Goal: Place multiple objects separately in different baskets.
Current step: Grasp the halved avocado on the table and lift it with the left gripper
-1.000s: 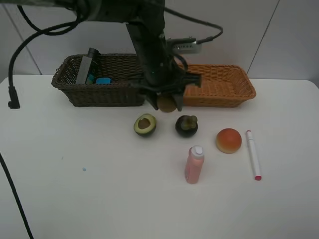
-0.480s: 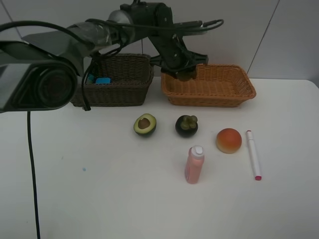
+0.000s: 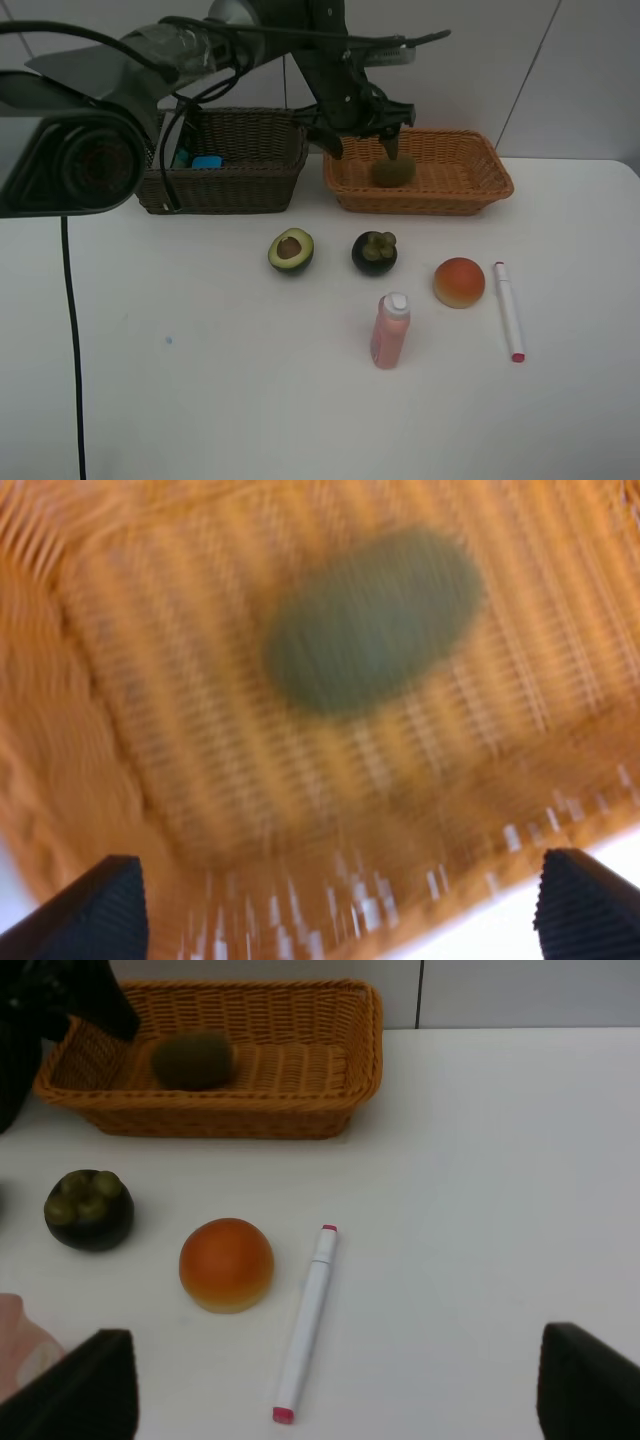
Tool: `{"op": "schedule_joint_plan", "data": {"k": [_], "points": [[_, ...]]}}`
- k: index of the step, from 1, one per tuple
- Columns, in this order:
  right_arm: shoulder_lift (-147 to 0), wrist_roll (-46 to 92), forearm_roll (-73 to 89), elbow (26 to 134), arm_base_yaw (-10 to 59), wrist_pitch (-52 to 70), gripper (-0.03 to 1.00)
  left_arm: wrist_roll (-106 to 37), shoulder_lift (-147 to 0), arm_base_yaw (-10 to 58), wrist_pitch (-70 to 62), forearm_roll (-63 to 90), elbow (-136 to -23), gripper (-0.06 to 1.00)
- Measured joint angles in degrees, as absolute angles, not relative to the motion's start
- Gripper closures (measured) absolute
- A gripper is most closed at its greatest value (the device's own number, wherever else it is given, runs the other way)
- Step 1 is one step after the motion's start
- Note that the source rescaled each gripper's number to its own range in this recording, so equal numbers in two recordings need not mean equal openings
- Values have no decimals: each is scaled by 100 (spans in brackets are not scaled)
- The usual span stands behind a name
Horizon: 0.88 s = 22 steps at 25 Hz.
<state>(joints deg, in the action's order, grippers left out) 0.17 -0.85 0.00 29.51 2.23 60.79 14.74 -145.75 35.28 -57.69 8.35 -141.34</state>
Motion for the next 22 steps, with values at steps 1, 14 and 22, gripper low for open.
{"op": "schedule_joint_plan", "data": {"k": [1,14,22], "points": [[17,-85,0,2951,223,6079,-3,1582,-14433,3528,-6107,835,-14134,0],[17,-85,0,2951,223,6079,-3,1732,-13339,3523,-6863,1415,-12713,0],[17,-85,0,2951,223,6079,-3,1582,-12221,3581,-6863,1208,-10514,0]]}}
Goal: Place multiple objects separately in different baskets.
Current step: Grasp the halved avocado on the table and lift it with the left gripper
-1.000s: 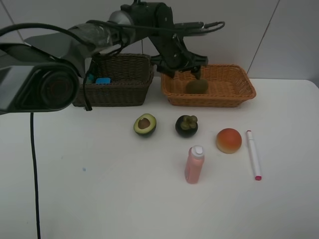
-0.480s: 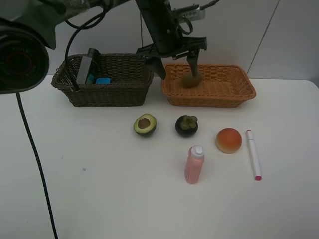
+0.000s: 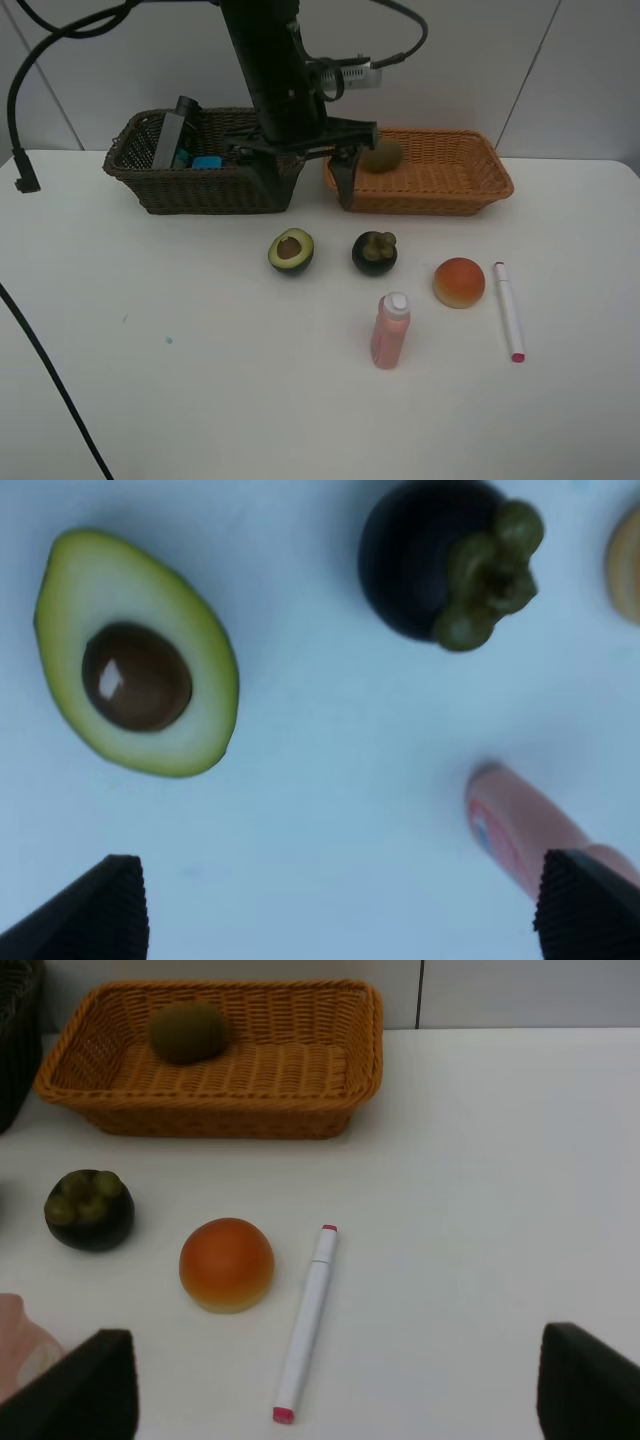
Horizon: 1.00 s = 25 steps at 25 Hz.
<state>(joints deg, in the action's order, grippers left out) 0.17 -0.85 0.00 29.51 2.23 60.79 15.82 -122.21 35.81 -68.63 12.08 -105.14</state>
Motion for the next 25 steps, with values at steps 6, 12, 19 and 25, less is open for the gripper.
{"op": "schedule_joint_plan", "data": {"k": [6,12,19,25], "points": [[17,-85,0,2951,223,6079,-3,2083,-12290,3582,-6802,857,-9744,0],[17,-85,0,2951,223,6079,-3,2181,-12515,3582,-6487,850,-9664,0],[17,-85,0,2951,223,6079,-3,2332,-12536,3582,-6070,485,-9659,0],[17,-85,0,2951,223,6079,-3,2364,-12654,3582,-5416,491,-9659,0]]}}
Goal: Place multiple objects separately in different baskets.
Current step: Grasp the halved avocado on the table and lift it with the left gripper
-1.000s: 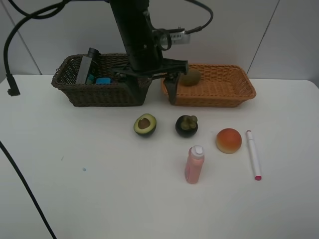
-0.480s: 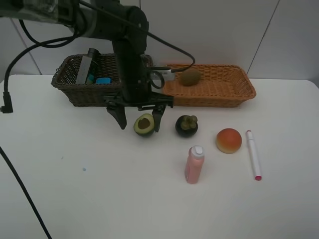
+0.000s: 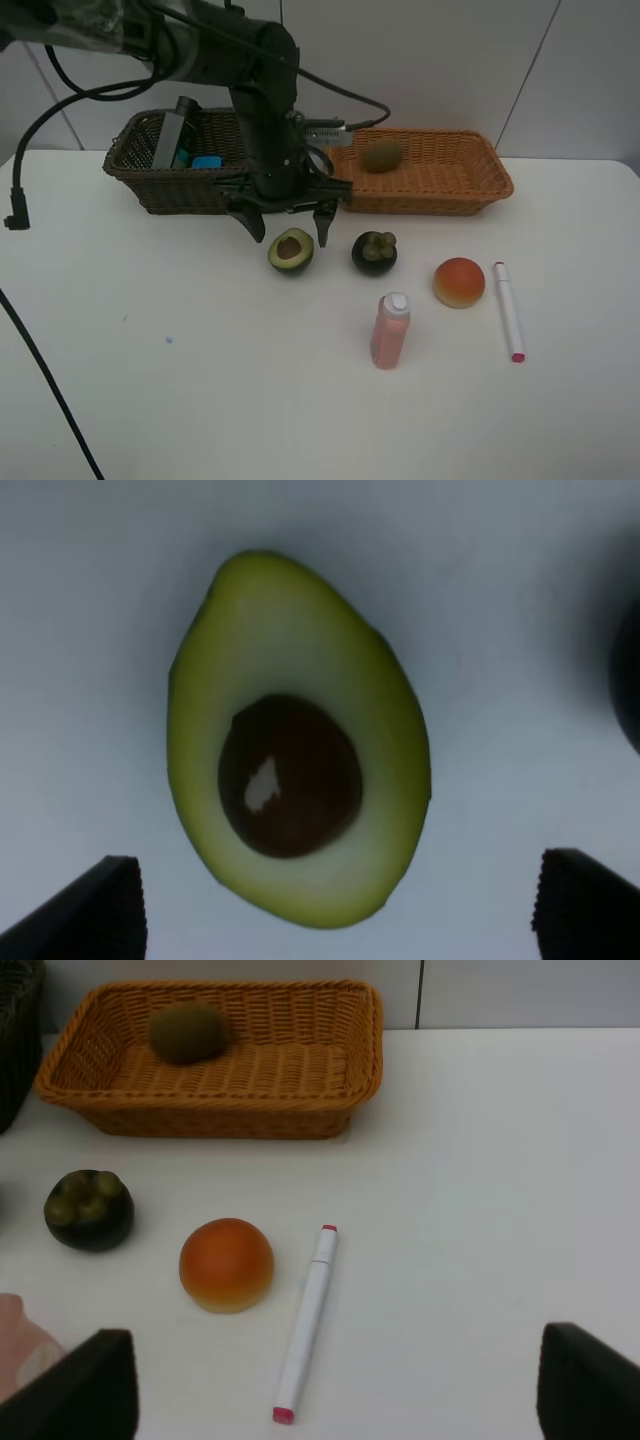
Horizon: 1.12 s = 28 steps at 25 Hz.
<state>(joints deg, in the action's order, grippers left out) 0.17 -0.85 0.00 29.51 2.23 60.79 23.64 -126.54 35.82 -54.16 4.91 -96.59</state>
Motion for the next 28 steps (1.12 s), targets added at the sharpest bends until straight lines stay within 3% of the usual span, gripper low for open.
{"op": "schedule_joint_plan", "data": {"k": [25,27,28], "points": [[17,-85,0,2951,223,6079,-3,2405,-13389,3582,-4974,414,-9654,0],[17,-85,0,2951,223,6079,-3,2407,-13389,3582,-4967,408,-9654,4],[17,-85,0,2951,223,6079,-3,2411,-13389,3582,-4967,403,-9654,12]]}}
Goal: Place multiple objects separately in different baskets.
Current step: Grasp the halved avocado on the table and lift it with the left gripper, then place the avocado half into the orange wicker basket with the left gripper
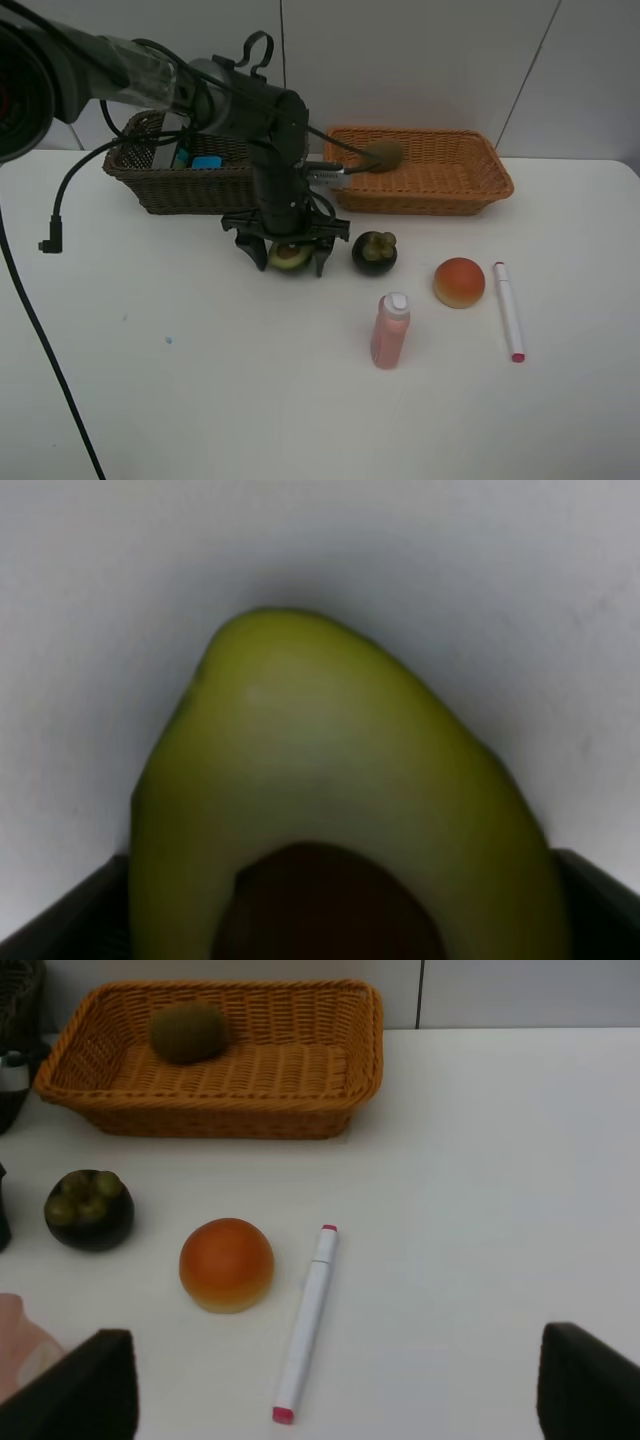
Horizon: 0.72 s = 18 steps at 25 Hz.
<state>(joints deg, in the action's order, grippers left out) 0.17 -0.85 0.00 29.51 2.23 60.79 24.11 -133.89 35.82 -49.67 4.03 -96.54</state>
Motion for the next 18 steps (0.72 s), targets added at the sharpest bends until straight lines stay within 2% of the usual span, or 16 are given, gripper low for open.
{"op": "schedule_joint_plan", "data": {"k": [3,10,18], "points": [[17,-85,0,2951,223,6079,-3,2411,-13389,3582,-4995,403,-9654,45],[17,-85,0,2951,223,6079,-3,2246,-13294,3582,-5079,555,-9792,46],[17,-85,0,2951,223,6079,-3,2047,-13019,3582,-5038,1047,-11513,46]]}}
